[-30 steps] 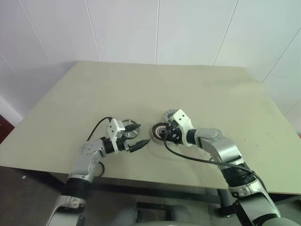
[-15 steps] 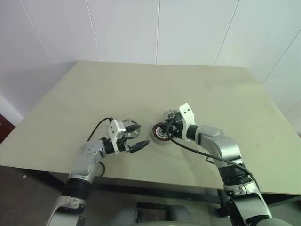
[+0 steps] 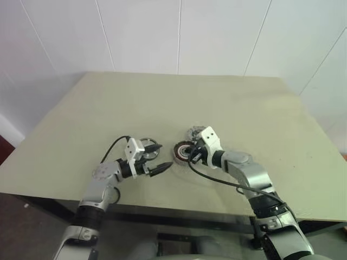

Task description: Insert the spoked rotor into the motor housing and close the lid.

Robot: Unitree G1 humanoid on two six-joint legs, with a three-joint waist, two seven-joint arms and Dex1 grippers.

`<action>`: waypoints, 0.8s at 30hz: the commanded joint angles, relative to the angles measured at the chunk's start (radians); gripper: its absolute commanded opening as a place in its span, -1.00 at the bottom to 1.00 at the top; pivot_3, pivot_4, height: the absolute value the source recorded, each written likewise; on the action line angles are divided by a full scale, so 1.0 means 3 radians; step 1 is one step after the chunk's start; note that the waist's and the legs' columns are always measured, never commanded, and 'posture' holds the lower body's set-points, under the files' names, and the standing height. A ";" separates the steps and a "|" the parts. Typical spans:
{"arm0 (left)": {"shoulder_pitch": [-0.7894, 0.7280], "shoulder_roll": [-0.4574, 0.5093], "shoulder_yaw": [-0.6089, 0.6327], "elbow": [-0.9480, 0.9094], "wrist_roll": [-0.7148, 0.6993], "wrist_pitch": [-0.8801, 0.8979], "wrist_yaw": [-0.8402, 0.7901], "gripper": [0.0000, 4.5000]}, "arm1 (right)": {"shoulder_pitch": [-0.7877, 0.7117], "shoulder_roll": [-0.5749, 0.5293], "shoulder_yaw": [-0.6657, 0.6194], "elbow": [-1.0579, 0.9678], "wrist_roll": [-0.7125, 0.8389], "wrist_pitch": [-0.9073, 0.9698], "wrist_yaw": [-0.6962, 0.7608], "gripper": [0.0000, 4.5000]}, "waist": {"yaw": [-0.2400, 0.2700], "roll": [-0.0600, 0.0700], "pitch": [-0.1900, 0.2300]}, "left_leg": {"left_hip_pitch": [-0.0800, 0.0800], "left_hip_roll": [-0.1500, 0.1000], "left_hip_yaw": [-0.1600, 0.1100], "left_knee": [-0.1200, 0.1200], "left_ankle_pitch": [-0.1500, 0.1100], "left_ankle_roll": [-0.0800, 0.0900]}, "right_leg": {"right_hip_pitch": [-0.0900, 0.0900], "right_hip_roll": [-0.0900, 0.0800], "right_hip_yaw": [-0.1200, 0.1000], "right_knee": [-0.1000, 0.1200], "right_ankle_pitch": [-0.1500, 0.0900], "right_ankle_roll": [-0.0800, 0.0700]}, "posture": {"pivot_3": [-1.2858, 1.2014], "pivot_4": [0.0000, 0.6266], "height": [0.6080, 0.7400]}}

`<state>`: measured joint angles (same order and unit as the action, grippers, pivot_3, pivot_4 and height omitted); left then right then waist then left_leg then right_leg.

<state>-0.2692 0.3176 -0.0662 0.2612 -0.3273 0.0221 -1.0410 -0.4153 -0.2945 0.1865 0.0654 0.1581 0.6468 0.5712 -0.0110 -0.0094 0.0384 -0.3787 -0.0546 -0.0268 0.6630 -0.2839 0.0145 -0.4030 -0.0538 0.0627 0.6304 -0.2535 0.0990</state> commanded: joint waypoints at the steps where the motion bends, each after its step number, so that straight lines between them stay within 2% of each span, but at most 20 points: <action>1: -0.0015 0.0014 -0.0007 -0.0082 -0.0010 -0.0010 -0.0010 1.00 | 0.0013 0.0055 0.0081 -0.0006 -0.0036 0.0062 -0.0033 -0.98 | -0.0007 0.0000 0.0000 | 0.0002 0.0000 0.0000 0.0000 0.0000 0.0000 | 0.0001 -0.0001 0.0000 0.0000 0.0000 0.0000 | 0.03 -1.00 1.00; 6: -0.0015 0.0016 -0.0007 -0.0086 -0.0009 -0.0007 -0.0008 1.00 | 0.0066 0.0099 0.0231 -0.0116 0.0011 0.0244 0.0054 -0.98 | -0.0014 0.0001 -0.0001 | 0.0012 0.0000 0.0000 -0.0001 0.0000 0.0001 | 0.0008 -0.0027 -0.0040 0.0000 0.0000 0.0000 | 0.03 -1.00 1.00; 19: -0.0012 0.0022 -0.0004 -0.0084 -0.0006 0.0007 -0.0001 1.00 | 0.0117 0.0045 0.0281 -0.0176 0.0006 0.0330 0.0126 -0.98 | -0.0018 0.0004 -0.0005 | 0.0014 0.0001 -0.0002 -0.0002 0.0000 0.0000 | 0.0008 -0.0027 -0.0043 0.0000 0.0000 -0.0001 | 0.03 -1.00 1.00; 24: -0.0129 -0.0175 0.0386 -0.0261 -0.0592 0.0498 0.0244 1.00 | 0.0042 0.0283 -0.0022 0.0024 0.0047 -0.0058 -0.0117 -0.98 | -0.0018 0.0003 -0.0005 | 0.0014 0.0001 -0.0002 -0.0002 0.0000 0.0000 | 0.0008 -0.0027 -0.0043 0.0000 0.0001 0.0000 | 0.03 -1.00 1.00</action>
<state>-0.2747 0.2690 -0.0001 0.2420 -0.4345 0.1325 -0.9907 -0.3966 -0.2312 0.1965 0.0522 0.1561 0.6495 0.5503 -0.0164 -0.0085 0.0370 -0.3746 -0.0542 -0.0276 0.6623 -0.2839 0.0144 -0.4005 -0.0620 0.0495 0.6306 -0.2531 0.0993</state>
